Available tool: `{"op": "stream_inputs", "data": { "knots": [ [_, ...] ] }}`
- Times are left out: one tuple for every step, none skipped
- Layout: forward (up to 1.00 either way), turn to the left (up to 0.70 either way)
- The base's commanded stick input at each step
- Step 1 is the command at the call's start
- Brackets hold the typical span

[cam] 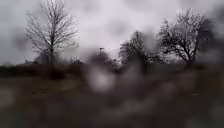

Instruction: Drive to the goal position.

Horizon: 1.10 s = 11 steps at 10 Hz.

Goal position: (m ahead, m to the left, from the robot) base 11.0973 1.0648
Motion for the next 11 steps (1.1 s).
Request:
{"op": "stream_inputs", "data": {
  "knots": [
    [1.0, 0.0],
    [1.0, 0.0],
    [1.0, 0.0],
    [1.0, 0.0],
    [1.0, 0.0],
    [1.0, 0.17],
    [1.0, 0.35],
    [1.0, 0.23],
    [1.0, 0.12],
    [1.0, 0.03],
    [1.0, 0.0]
  ]
}}
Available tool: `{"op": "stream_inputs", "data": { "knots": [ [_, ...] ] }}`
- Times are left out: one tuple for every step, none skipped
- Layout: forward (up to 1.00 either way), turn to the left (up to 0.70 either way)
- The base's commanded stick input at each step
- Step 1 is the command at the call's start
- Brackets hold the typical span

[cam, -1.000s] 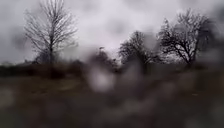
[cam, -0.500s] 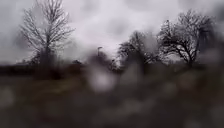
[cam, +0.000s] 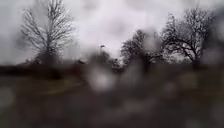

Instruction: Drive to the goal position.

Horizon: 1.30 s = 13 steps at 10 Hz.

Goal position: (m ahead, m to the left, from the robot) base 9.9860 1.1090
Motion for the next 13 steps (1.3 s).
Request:
{"op": "stream_inputs", "data": {
  "knots": [
    [1.0, 0.0],
    [1.0, 0.0],
    [1.0, 0.0],
    [1.0, 0.0],
    [1.0, 0.0],
    [1.0, 0.0],
    [1.0, 0.0],
    [1.0, 0.0],
    [1.0, 0.0],
    [1.0, 0.0],
    [1.0, 0.0],
    [1.0, 0.0],
    [1.0, 0.0]
  ]
}}
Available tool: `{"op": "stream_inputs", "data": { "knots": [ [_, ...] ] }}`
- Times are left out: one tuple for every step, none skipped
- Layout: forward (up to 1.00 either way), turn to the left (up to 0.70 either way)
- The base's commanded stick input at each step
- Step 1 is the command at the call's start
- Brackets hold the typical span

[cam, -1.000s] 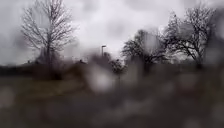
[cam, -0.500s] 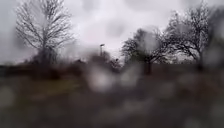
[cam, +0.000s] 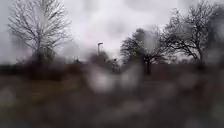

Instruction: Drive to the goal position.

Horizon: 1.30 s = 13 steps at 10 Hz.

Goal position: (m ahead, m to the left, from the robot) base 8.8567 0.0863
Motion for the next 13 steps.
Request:
{"op": "stream_inputs", "data": {
  "knots": [
    [1.0, 0.0],
    [1.0, 0.0],
    [1.0, 0.0],
    [1.0, 0.0],
    [1.0, 0.0],
    [1.0, 0.0],
    [1.0, 0.0],
    [1.0, 0.0],
    [1.0, 0.0],
    [1.0, 0.0],
    [1.0, 0.0],
    [1.0, 0.0],
    [1.0, 0.0]
  ]
}}
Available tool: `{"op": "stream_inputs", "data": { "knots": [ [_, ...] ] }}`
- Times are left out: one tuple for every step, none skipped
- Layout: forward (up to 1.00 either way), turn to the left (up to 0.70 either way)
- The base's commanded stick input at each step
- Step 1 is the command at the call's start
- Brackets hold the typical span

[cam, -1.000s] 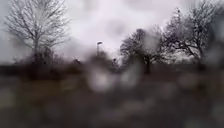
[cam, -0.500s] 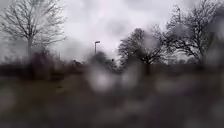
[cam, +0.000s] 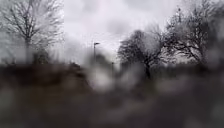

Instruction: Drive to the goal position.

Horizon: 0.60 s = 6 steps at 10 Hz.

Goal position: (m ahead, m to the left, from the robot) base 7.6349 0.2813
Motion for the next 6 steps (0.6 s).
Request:
{"op": "stream_inputs", "data": {
  "knots": [
    [1.0, 0.0],
    [1.0, 0.0],
    [1.0, 0.0],
    [1.0, 0.0],
    [1.0, 0.0],
    [1.0, 0.0]
  ]
}}
